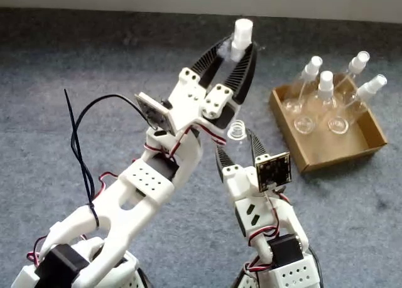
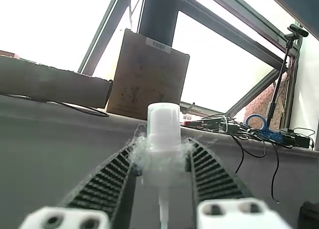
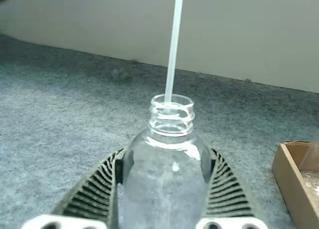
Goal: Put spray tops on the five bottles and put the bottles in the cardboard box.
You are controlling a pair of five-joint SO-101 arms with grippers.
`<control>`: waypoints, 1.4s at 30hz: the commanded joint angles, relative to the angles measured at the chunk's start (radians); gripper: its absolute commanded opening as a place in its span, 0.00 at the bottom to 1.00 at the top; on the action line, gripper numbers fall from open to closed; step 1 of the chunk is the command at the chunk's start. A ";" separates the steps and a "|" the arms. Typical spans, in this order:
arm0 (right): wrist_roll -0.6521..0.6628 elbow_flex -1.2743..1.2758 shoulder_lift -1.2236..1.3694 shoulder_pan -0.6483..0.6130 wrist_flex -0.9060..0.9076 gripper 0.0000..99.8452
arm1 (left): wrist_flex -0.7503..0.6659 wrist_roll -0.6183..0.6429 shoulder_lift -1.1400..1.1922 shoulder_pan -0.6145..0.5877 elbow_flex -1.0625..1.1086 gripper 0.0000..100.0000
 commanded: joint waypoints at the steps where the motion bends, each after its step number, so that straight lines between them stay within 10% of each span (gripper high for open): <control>1: -0.009 0.133 -0.012 -0.004 0.004 0.07 | -0.020 0.035 -0.062 0.015 0.065 0.01; 14: -0.009 0.131 -0.012 -0.002 0.002 0.07 | -0.020 0.276 -0.143 0.016 0.325 0.01; 42: -0.003 0.125 -0.012 0.013 0.004 0.07 | -0.012 0.215 -0.352 0.105 0.552 0.00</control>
